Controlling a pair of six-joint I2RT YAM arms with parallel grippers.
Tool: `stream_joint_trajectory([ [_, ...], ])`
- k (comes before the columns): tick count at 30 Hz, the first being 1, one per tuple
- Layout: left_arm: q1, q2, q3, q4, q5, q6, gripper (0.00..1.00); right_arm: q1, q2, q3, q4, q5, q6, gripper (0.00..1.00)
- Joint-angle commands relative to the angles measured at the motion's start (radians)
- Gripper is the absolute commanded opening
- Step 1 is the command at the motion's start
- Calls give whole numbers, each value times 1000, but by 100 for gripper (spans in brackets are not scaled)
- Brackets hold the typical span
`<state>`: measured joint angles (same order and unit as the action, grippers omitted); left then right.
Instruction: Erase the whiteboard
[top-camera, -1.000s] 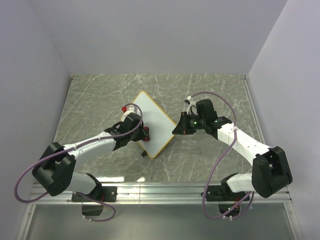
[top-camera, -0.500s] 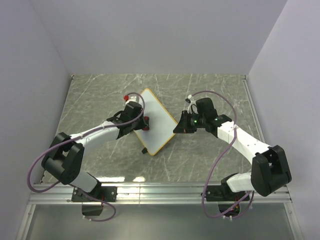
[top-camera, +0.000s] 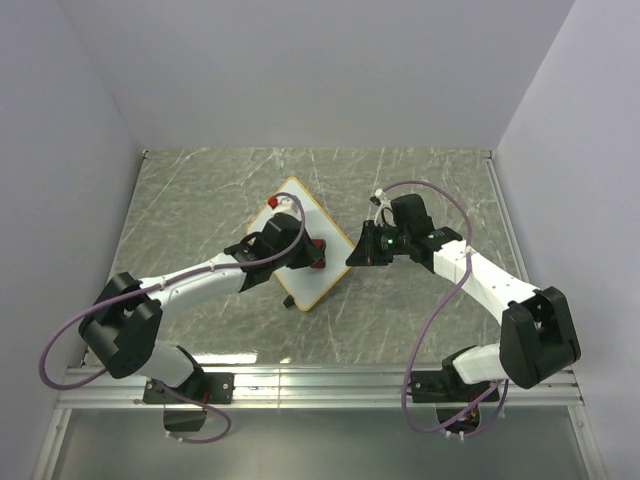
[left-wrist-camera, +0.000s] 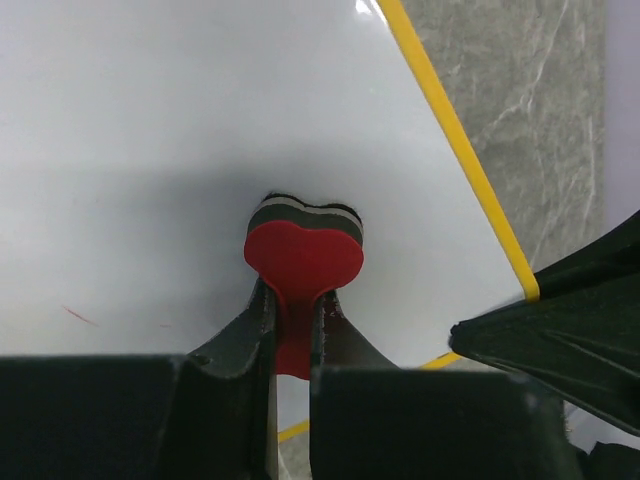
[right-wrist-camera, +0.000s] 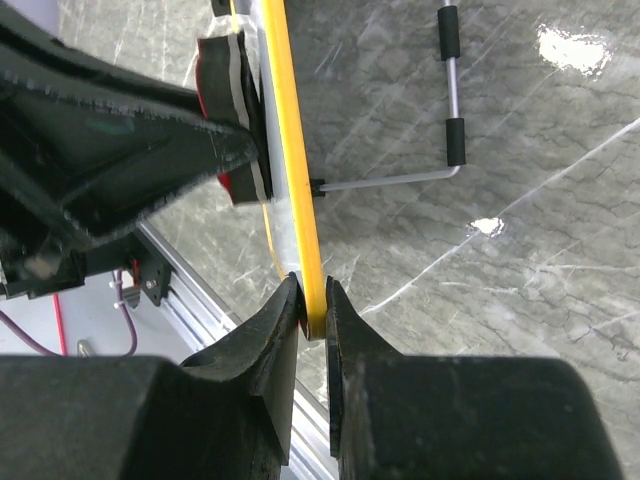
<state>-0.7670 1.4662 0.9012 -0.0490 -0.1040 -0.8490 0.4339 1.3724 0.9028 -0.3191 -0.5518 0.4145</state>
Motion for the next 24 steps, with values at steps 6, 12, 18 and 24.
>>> stream_joint_trajectory([
  [6, 90, -7, -183, 41, -23, -70, 0, 29, 25, -24, -60, 55, -82, 0],
  [12, 98, -17, -309, 110, -57, -120, 0, 29, 27, -30, -51, 52, -74, 0],
  [18, 172, -10, -343, 97, -115, -159, 0, 31, 31, -16, -44, 49, -62, 0],
  [24, 228, 6, -338, 81, -152, -157, 0, 29, 28, 2, -74, 55, -71, 0],
])
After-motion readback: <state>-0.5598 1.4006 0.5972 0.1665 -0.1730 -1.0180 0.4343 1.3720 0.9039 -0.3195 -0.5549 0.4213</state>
